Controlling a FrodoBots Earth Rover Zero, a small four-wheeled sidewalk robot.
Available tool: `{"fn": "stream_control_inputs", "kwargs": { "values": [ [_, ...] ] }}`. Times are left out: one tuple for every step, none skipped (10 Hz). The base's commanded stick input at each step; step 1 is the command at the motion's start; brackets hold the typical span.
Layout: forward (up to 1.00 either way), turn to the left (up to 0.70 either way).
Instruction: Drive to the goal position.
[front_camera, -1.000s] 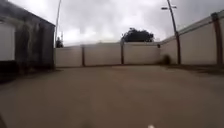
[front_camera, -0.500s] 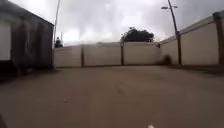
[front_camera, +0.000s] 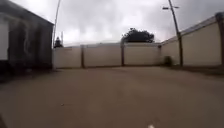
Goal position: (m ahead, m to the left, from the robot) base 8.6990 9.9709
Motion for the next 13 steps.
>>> {"fn": "stream_control_inputs", "kwargs": {
  "values": [
    [0.3,0.0],
    [0.3,0.0],
    [0.3,0.0],
    [0.3,0.0],
    [0.3,0.0],
    [0.3,0.0],
    [0.3,0.0],
    [0.3,0.0],
    [0.3,0.0],
    [0.3,0.0],
    [0.3,0.0],
    [0.3,0.0],
    [0.3,0.0]
  ]
}}
